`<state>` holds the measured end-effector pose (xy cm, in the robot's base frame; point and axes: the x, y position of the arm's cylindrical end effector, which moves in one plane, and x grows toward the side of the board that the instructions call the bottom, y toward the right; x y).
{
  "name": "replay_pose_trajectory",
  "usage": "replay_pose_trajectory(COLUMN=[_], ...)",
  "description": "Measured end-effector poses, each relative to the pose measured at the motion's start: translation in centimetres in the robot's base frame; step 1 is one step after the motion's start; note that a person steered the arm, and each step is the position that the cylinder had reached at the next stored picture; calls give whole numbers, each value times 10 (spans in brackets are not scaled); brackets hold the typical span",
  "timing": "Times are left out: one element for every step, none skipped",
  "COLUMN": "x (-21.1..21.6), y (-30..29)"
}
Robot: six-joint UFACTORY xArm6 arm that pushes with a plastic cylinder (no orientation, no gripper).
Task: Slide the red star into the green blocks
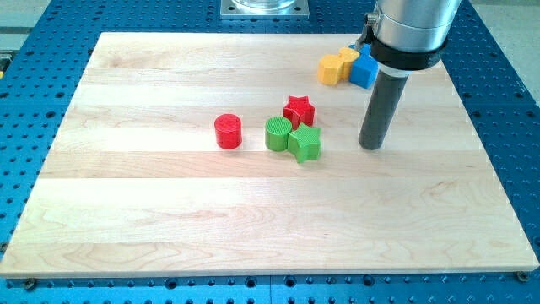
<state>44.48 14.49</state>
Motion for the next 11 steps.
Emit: replay_pose_trajectory(x=[18,14,12,7,-53,-55,-86,-94,-69,-77,-77], y=[-49,-107,-132,-93,-67,-95,-87,-113,-136,-116,-115])
